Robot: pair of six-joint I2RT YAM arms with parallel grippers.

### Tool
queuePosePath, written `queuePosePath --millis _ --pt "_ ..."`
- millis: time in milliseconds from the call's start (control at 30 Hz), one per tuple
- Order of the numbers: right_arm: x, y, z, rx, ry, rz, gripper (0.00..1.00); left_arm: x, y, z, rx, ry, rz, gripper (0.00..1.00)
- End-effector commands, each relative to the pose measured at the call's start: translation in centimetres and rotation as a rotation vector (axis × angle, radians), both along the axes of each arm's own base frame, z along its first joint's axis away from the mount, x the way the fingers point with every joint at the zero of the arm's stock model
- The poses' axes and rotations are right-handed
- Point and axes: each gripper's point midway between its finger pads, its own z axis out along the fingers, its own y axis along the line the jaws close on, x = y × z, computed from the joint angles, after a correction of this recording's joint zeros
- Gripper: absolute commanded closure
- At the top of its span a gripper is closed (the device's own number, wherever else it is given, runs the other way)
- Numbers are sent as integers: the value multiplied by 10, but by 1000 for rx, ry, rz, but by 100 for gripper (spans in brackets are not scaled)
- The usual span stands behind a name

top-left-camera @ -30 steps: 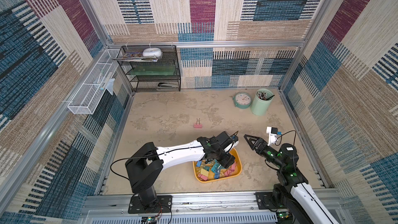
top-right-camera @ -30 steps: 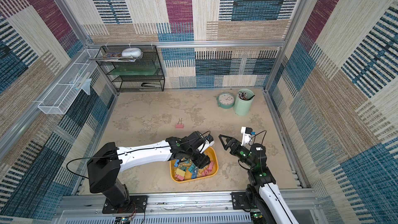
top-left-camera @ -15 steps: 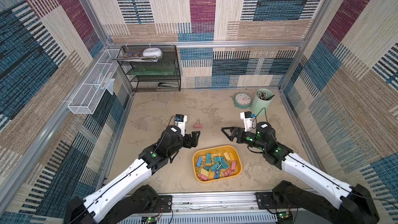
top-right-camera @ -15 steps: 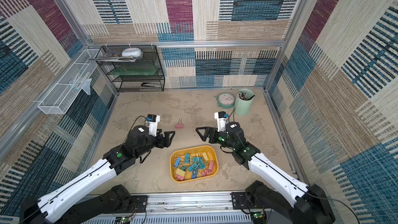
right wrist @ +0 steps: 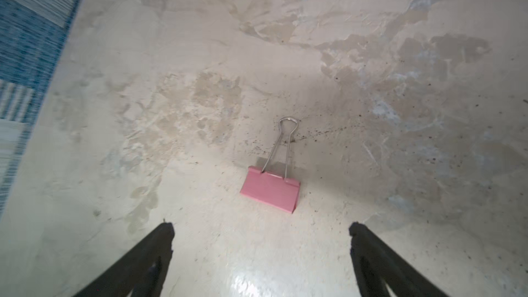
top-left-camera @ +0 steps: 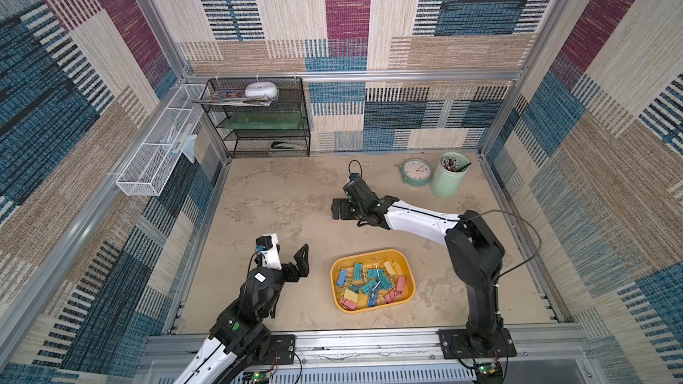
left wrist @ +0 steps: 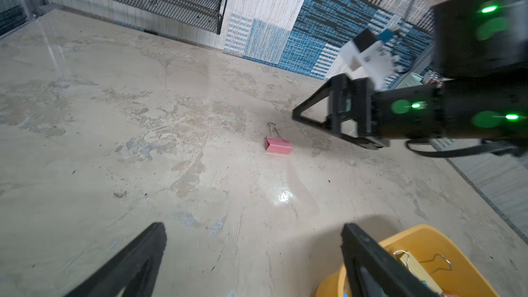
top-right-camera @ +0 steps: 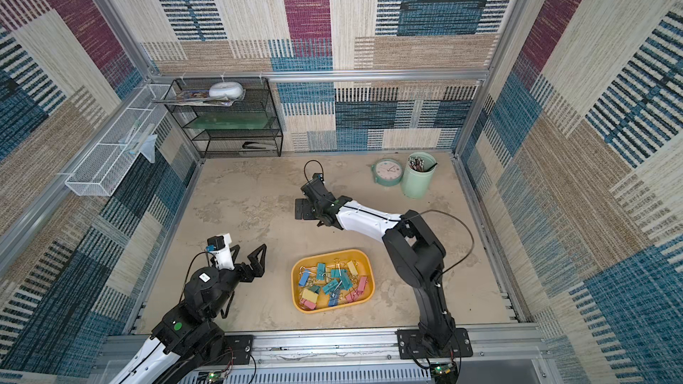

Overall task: Put the binder clips in the storage box
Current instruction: Pick up the binder clip at the center of the board, then place the binder clip in the storage box.

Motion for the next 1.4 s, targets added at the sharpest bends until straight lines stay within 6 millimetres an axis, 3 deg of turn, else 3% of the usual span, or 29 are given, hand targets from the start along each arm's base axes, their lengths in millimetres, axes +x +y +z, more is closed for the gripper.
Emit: queuePosePath --millis 0,133,233,500,567,633,800,967,1100,1233,1367 --pt "3 -4 -29 -107 47 -39 0 -1 -21 17 15 -81 -125 1" --pt "11 15 -51 -112 80 -13 0 1 -34 14 16 -67 -184 1" --pt "11 17 -67 -169 97 -39 5 3 -36 10 23 -45 -185 1" --pt "5 6 -85 -237 100 -80 51 4 -31 10 27 -46 -161 1" --pt "3 6 -79 -220 96 -71 60 4 -31 10 28 -48 -159 1" --pt "0 9 -66 -177 80 -56 62 4 -30 10 30 -49 -158 1" --pt "-9 4 -2 -44 -23 -29 63 3 -31 11 36 -56 -166 1" --pt "-48 -23 61 50 -139 45 63 -1 -42 17 42 -93 -238 1" --pt "-100 -50 96 130 -230 130 61 -9 -62 26 47 -150 -367 0" --pt "-158 -68 103 200 -253 226 60 -17 -77 30 47 -181 -466 1" --pt "-199 -69 83 216 -213 317 60 -16 -78 27 72 -186 -474 1"
